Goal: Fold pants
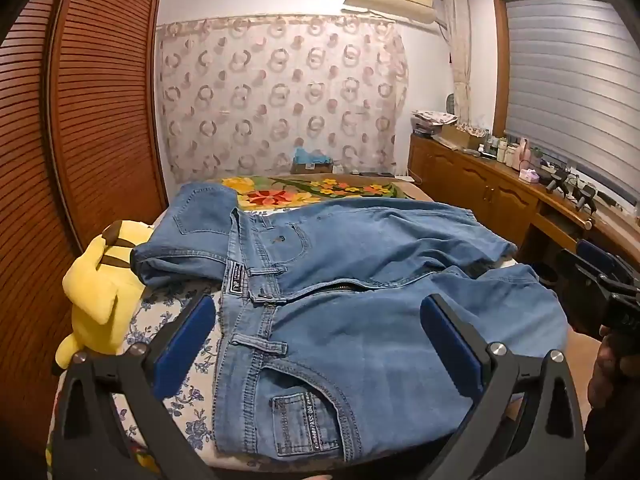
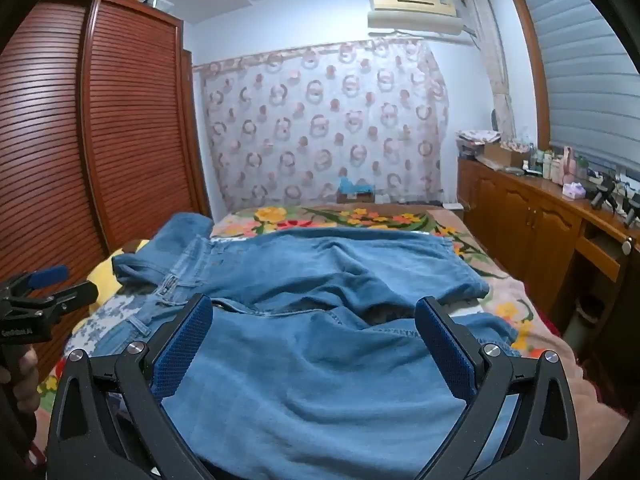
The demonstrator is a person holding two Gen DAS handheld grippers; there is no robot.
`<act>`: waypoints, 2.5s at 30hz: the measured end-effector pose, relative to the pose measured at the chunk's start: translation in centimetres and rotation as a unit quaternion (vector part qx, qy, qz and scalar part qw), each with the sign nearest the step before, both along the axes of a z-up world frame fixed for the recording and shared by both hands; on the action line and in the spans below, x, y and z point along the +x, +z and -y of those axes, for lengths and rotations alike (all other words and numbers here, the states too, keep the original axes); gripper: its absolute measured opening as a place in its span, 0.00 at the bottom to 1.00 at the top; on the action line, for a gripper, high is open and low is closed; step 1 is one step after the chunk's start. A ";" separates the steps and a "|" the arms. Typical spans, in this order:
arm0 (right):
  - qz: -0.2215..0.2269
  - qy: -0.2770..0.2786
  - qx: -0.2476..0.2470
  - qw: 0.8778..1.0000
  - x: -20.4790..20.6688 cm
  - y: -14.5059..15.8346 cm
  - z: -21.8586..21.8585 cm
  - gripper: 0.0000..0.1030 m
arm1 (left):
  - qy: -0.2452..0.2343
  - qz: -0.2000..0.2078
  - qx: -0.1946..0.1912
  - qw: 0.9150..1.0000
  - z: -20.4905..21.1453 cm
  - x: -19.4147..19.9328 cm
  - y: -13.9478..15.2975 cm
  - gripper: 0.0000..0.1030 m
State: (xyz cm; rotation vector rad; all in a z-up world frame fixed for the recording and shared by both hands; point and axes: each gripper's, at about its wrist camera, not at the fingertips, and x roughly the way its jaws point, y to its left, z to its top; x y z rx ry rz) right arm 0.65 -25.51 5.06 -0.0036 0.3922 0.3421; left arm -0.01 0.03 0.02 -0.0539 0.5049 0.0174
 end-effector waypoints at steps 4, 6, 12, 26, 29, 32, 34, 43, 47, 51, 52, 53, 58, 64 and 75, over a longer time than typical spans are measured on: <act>0.003 0.002 0.000 1.000 -0.1 0.0 0.0 1.00 | -0.004 0.000 0.000 1.000 0.0 0.0 0.0 1.00; 0.002 0.001 0.001 1.000 -0.1 0.0 0.0 1.00 | -0.005 0.000 0.002 1.000 0.0 0.0 0.1 1.00; -0.001 0.001 0.005 1.000 0.0 0.0 0.0 1.00 | -0.001 0.002 0.002 1.000 -0.1 -0.2 0.1 1.00; -0.002 0.002 0.007 1.000 0.0 -0.1 0.0 1.00 | -0.003 0.000 -0.002 1.000 -0.1 0.0 0.0 1.00; -0.002 0.003 0.007 1.000 0.0 -0.2 0.0 1.00 | -0.003 0.001 -0.001 1.000 -0.1 0.0 0.0 1.00; -0.002 0.002 0.007 1.000 0.0 -0.1 0.0 1.00 | -0.002 0.001 -0.002 1.000 -0.1 0.0 0.0 1.00; -0.002 0.002 0.007 1.000 0.0 -0.1 0.0 1.00 | -0.002 0.001 -0.001 1.000 -0.1 0.0 0.0 1.00; -0.002 0.003 0.007 1.000 -0.1 -0.1 0.0 1.00 | -0.002 0.003 0.000 1.000 -0.1 -0.1 0.0 1.00; -0.002 0.003 0.007 1.000 -0.1 -0.1 0.0 1.00 | -0.003 0.004 0.000 1.000 -0.1 0.0 -0.1 1.00; -0.002 0.002 0.007 1.000 -0.2 0.0 0.0 1.00 | -0.003 0.004 0.000 1.000 -0.1 0.0 -0.1 1.00; -0.002 0.002 0.007 1.000 -0.2 0.0 0.0 1.00 | -0.003 0.005 0.000 1.000 -0.1 0.0 -0.1 1.00; -0.002 0.003 0.007 1.000 -0.2 0.0 0.0 1.00 | -0.002 0.004 0.001 1.000 -0.1 0.0 -0.1 1.00; -0.002 0.002 0.007 1.000 -0.2 0.0 0.0 1.00 | -0.003 0.005 0.001 1.000 -0.1 0.0 -0.1 1.00; -0.002 0.002 0.007 1.000 -0.2 0.0 0.0 1.00 | -0.002 0.006 0.001 1.000 -0.1 0.0 -0.1 1.00; -0.001 0.003 0.007 1.000 -0.2 0.1 0.0 1.00 | -0.002 0.007 0.001 1.000 0.0 -0.1 -0.1 1.00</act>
